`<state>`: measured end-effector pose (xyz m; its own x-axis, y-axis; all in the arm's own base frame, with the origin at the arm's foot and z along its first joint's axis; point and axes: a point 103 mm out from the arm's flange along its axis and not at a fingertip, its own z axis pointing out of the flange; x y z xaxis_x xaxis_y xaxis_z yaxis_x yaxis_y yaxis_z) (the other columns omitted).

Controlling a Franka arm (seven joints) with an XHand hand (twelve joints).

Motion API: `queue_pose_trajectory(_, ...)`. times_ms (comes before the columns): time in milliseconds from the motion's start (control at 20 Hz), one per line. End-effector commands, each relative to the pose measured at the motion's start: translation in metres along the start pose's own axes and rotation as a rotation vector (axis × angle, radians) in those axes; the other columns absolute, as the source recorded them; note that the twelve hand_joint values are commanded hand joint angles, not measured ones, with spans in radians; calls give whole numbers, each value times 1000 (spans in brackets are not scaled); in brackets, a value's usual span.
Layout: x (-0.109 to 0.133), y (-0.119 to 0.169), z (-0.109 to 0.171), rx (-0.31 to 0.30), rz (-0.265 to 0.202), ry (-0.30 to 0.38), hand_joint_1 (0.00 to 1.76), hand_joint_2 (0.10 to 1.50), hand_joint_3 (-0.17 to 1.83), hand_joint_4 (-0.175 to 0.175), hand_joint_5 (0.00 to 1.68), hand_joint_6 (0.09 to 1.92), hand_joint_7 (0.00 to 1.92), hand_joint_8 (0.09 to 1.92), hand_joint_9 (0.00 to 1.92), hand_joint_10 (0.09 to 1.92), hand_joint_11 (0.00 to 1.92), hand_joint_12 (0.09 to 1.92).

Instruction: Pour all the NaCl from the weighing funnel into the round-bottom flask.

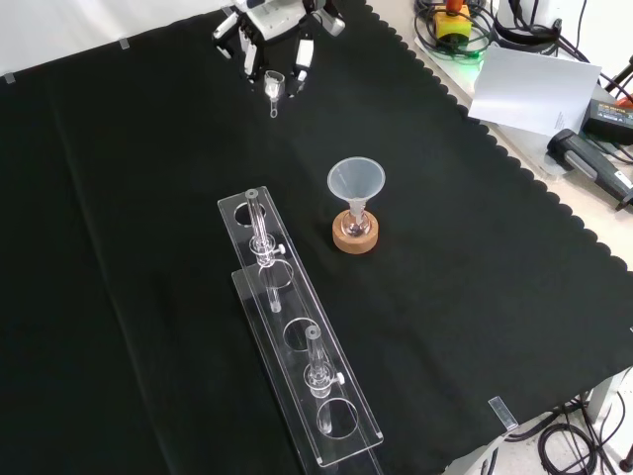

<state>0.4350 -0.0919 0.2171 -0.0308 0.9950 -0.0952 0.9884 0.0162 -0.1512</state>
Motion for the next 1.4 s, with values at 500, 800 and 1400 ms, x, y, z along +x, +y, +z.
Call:
queue_pose_trajectory(500, 29, -29, -23, -20, 2, 8, 1110, 665, 647, 175, 1263, 676, 1593, 359, 1429, 367, 281, 1482)
queue_pose_trajectory(800, 50, -26, -30, -32, -26, 8, 1110, 661, 654, 175, 1263, 678, 1595, 358, 1430, 366, 281, 1482)
queue_pose_trajectory(1400, 72, -37, -45, -12, -85, -8, 1111, 656, 665, 175, 1263, 683, 1598, 355, 1432, 363, 277, 1482)
